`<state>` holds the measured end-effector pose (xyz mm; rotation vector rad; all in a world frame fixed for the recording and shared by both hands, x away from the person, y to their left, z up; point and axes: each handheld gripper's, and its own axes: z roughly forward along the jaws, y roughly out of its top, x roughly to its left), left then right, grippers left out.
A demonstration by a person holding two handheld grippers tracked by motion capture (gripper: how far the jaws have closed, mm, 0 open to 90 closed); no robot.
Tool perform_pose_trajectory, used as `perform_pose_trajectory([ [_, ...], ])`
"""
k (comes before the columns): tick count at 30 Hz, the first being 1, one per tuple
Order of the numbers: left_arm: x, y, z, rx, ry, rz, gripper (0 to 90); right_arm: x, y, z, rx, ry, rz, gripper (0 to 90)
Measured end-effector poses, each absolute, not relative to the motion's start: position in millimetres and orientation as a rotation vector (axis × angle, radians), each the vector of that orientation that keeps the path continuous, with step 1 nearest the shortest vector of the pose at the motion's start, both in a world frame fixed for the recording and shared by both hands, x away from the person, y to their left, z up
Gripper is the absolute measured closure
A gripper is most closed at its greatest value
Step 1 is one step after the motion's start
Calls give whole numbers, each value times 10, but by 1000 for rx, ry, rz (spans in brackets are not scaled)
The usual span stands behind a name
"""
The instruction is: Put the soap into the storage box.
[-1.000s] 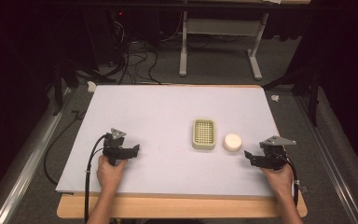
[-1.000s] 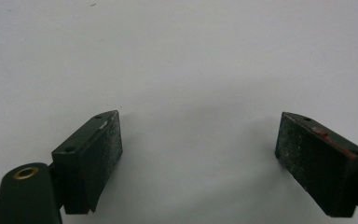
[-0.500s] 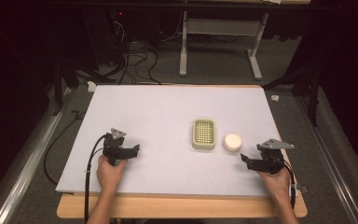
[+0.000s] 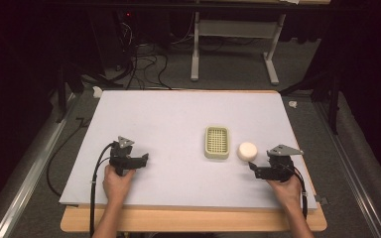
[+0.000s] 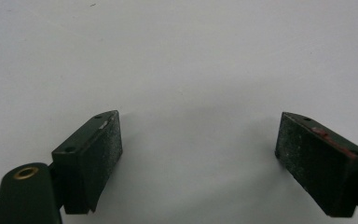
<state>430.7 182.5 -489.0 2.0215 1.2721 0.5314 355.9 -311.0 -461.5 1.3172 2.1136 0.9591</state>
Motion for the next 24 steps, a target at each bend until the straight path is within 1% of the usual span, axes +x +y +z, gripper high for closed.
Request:
perform_pose_trajectory([
  [5, 4307, 1825, -4889, 2022, 1272, 532, 150, 3592, -3065, -4607, 1313, 2100, 971, 146],
  [15, 4306, 1825, -4889, 2022, 1271, 532, 151, 3771, -2924, -4630, 1326, 2118, 938, 138],
  [24, 4306, 1824, -4889, 2022, 1271, 532, 151, 3914, -2848, -4744, 1377, 2115, 896, 144],
])
